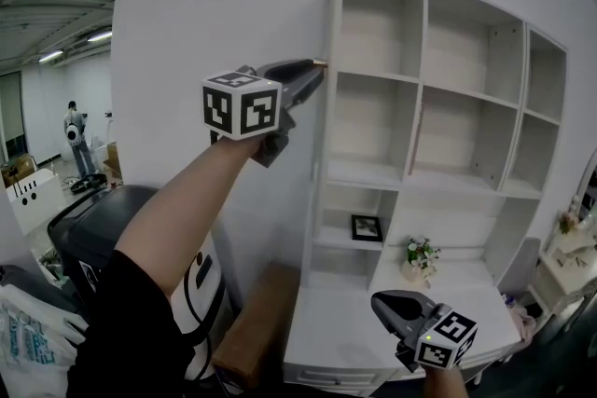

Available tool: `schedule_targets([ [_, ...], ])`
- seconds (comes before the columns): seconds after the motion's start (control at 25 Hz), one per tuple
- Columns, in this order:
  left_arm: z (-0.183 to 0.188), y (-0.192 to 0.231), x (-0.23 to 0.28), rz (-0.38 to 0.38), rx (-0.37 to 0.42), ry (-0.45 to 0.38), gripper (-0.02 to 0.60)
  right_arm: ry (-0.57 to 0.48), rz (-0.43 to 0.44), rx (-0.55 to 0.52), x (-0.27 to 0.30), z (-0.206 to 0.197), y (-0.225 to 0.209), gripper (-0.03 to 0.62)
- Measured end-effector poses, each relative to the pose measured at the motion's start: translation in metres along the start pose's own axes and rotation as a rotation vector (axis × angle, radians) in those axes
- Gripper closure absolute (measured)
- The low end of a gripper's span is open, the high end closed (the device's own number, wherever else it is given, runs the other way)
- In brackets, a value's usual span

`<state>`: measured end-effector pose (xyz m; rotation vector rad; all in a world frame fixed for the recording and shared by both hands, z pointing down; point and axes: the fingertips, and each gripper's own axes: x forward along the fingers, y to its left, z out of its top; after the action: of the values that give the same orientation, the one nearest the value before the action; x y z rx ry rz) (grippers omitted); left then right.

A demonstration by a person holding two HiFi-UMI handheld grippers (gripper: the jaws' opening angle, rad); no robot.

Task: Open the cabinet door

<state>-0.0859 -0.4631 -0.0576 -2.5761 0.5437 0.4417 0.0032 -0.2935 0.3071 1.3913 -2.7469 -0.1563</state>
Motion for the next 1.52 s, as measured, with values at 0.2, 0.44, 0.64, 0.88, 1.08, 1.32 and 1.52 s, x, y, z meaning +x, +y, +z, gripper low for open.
schedule_targets([
  [0.2, -0.001, 0.013, -0.015, -0.027, -0.033, -0.028, 0.497, -0.002, -0.03, 0.018, 0.018, -0.009, 0.018, 0.592],
  [0.44, -0.001, 0.023, -0.024, -0.052, -0.067, -0.054, 0.494, -0.009, -0.08, 0.033, 0.023, -0.014, 0.033, 0.592],
  [0.64, -0.007, 0.025, -0.023, -0.047, -0.108, -0.08, 0.48, -0.011, -0.119, 0.053, 0.018, -0.019, 0.038, 0.593],
  [0.88, -0.047, 0.014, -0.055, -0.071, -0.172, -0.039, 0.354, 0.0, -0.132, 0.076, 0.005, -0.028, 0.038, 0.593],
  [1.08, -0.072, -0.029, -0.109, -0.073, -0.197, 0.002, 0.341, -0.016, -0.07, 0.068, -0.004, -0.022, 0.057, 0.594],
  [1.32, -0.076, -0.123, -0.172, -0.084, -0.252, -0.01, 0.353, -0.012, 0.013, 0.057, -0.031, -0.013, 0.092, 0.593],
  [1.52, -0.098, -0.235, -0.212, -0.169, -0.312, 0.099, 0.462, -0.02, 0.033, 0.073, -0.068, -0.016, 0.118, 0.593],
])
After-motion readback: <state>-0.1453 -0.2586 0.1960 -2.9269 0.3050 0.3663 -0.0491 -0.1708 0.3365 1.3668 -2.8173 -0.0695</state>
